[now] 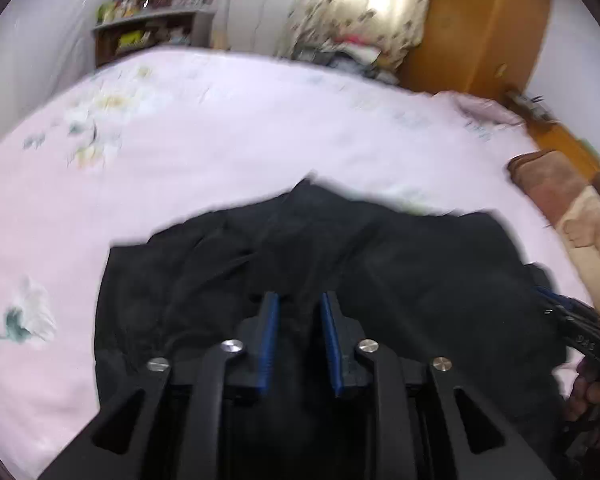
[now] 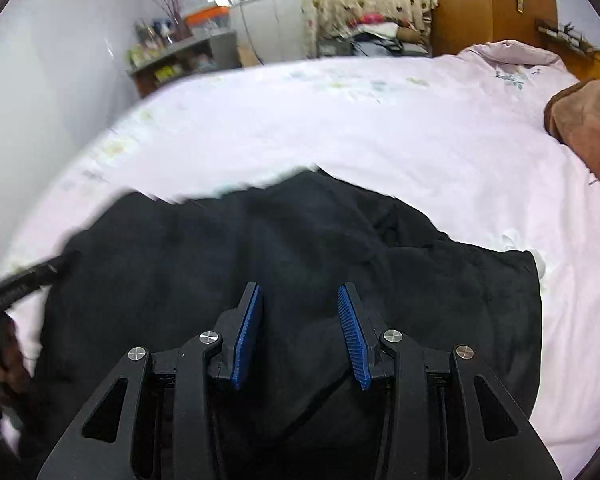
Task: Fold large clothes
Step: 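Press the folded hood flat onto the jacket body with both tools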
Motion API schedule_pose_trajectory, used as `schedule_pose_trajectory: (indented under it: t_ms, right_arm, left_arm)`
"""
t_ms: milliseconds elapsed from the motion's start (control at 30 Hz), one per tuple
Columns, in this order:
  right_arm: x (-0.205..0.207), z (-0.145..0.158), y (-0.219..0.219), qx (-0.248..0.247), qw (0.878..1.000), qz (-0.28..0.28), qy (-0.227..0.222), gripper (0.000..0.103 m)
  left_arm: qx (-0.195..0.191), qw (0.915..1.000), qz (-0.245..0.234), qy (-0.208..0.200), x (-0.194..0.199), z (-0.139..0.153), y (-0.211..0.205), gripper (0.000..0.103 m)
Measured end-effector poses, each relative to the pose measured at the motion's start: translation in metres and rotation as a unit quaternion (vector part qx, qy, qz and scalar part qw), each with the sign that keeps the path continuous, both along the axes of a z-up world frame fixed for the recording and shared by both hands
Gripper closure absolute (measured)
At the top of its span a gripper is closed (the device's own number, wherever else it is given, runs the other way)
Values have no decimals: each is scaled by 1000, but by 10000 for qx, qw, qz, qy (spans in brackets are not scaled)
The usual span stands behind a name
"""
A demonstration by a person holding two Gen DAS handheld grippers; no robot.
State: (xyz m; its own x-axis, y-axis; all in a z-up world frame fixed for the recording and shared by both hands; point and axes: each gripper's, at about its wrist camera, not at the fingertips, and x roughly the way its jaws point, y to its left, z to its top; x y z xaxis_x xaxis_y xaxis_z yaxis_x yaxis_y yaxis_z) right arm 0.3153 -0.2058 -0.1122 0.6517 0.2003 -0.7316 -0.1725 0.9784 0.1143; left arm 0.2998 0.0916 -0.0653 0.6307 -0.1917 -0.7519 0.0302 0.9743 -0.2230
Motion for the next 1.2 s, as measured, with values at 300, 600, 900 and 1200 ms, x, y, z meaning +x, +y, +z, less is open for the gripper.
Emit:
schedule_pose_trajectory:
  t_ms: [300,600,900,1200]
  right_arm:
    - [-9,-35,-10,166,9998,-109,68,66]
    - [-2,6,-7,107,9998,-138,-18,66]
    - [-80,5,35,230,9978,621,13,66]
    - [-67,-25,38,-53,9968,563,572,66]
  left_arm:
    - [-27,9995,-88,-294,-4,-31,-7,84]
    - [-43,9995,-114,-281,-32,22,-5,85]
    - [-40,9970,-762,-144,-100,12,-41,85]
    - [34,9974,-701,146,-93,4,-42,85]
